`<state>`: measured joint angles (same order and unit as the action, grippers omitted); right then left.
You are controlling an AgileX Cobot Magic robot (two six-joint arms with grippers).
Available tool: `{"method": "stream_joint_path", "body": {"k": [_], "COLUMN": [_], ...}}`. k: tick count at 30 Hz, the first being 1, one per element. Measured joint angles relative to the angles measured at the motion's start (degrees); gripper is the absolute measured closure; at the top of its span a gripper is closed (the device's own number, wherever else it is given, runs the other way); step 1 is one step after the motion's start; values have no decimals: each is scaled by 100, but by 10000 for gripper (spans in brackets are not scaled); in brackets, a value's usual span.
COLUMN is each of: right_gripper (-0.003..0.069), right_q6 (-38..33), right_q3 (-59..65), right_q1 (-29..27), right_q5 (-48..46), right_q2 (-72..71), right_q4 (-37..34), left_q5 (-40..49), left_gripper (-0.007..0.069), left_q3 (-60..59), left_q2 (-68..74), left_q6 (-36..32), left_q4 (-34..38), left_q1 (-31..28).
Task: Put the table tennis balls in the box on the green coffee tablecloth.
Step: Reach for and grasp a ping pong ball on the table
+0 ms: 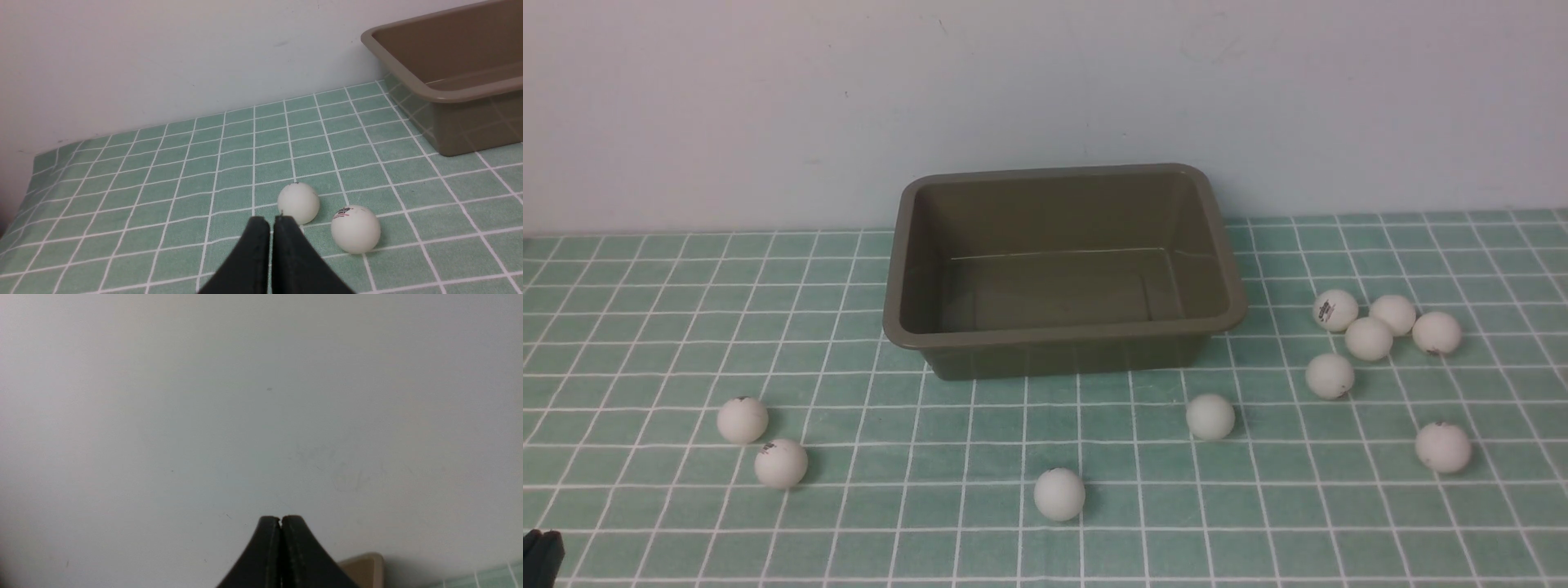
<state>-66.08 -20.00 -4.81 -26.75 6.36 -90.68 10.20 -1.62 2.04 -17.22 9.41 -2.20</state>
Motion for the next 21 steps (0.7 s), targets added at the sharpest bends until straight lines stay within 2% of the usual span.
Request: {"method": "stream_joint_path", "body": {"k": [3, 7, 10, 13, 14, 15, 18, 19, 20, 21], "right_gripper": [676, 676, 676, 676, 676, 676, 676, 676, 676, 676], "right_q6": [-309, -1301, -1538, -1626, -1631, -1637, -1643, -1645, -1650, -1651], "right_q3": [-292, -1316, -1832, -2346, -2557, -2600, -2793, -2803, -2850, -2850], "right_q1": [0, 0, 0, 0, 0, 0, 0, 0, 0, 0], "right_q5": [-203, -606, -428, -19, 239, 328, 648, 674, 1050, 1050], "right_q2": [310, 1278, 1774, 2403, 2770, 2906, 3454, 3499, 4011, 4052], "right_q4": [0, 57, 169, 640, 1104, 1237, 2243, 2329, 3371, 3457], "left_q5": [0, 0, 0, 0, 0, 0, 0, 0, 0, 0], "left_gripper": [629, 629, 629, 629, 629, 629, 629, 629, 629, 629], "left_q3": [0, 0, 0, 0, 0, 0, 0, 0, 0, 0], "left_q2": [0, 0, 0, 0, 0, 0, 0, 0, 0, 0], "left_q6": [0, 0, 0, 0, 0, 0, 0, 0, 0, 0], "left_q4": [0, 0, 0, 0, 0, 0, 0, 0, 0, 0], "left_q1": [0, 0, 0, 0, 0, 0, 0, 0, 0, 0]}}
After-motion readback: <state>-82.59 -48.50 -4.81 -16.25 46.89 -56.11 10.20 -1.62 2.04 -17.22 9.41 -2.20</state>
